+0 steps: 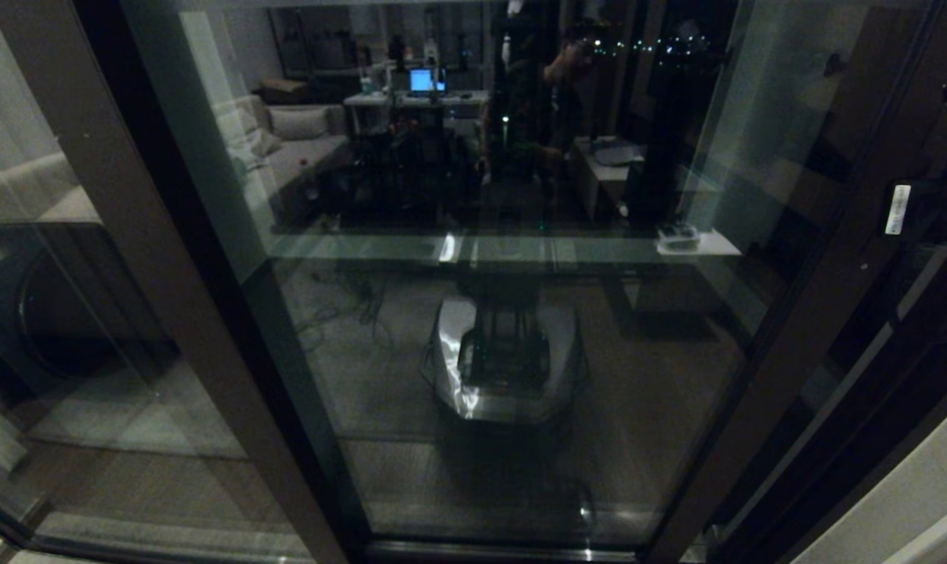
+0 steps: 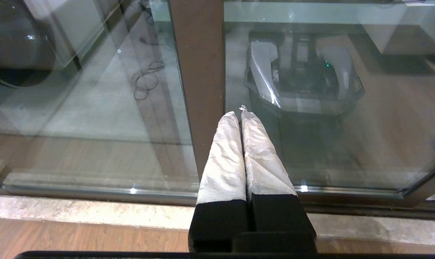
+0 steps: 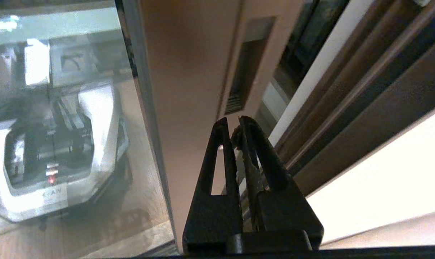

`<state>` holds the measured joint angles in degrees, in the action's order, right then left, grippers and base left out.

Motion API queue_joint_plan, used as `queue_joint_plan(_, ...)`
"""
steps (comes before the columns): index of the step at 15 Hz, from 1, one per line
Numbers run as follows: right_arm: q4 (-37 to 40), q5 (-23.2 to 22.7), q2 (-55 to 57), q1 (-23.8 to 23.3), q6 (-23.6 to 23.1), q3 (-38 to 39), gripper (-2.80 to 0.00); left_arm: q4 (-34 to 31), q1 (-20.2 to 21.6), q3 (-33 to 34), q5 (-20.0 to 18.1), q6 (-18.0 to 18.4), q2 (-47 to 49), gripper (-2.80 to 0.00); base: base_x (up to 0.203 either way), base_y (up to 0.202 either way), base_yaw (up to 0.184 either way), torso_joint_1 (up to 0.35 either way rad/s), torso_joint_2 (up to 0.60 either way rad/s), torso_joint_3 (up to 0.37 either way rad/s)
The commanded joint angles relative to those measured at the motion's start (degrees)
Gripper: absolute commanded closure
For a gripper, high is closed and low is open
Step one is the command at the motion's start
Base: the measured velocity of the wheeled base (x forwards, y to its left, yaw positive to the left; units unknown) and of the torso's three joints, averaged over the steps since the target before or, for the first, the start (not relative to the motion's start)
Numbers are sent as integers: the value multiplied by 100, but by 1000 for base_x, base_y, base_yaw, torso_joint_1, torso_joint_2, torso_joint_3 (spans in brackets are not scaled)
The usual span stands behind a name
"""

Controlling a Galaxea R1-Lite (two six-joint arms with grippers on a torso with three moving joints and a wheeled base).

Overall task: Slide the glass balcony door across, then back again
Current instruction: Close the slid door

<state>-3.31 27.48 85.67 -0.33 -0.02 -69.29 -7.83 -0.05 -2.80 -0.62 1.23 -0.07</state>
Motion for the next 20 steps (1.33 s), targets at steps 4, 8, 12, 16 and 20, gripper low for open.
queue_joint_plan(4,-215,18,209,-61,-151,-5,0,-8,5,-1,1,0,-1,0,0,0,0,0,0,0)
queue_joint_plan(8,-547,20,371,-227,-415,-5,0,-8,4,-1,1,0,-1,0,0,0,0,0,0,0)
queue_joint_plan(12,-577,21,418,-257,-440,-14,0,-8,5,-1,1,0,-1,0,0,0,0,0,0,0)
queue_joint_plan(16,-657,12,530,-286,-437,-126,0,0,5,-1,1,0,-1,0,0,0,0,0,0,0)
queue_joint_plan(20,-674,3,787,-442,-428,-348,0,-4,5,-1,1,0,-1,0,0,0,0,0,0,0)
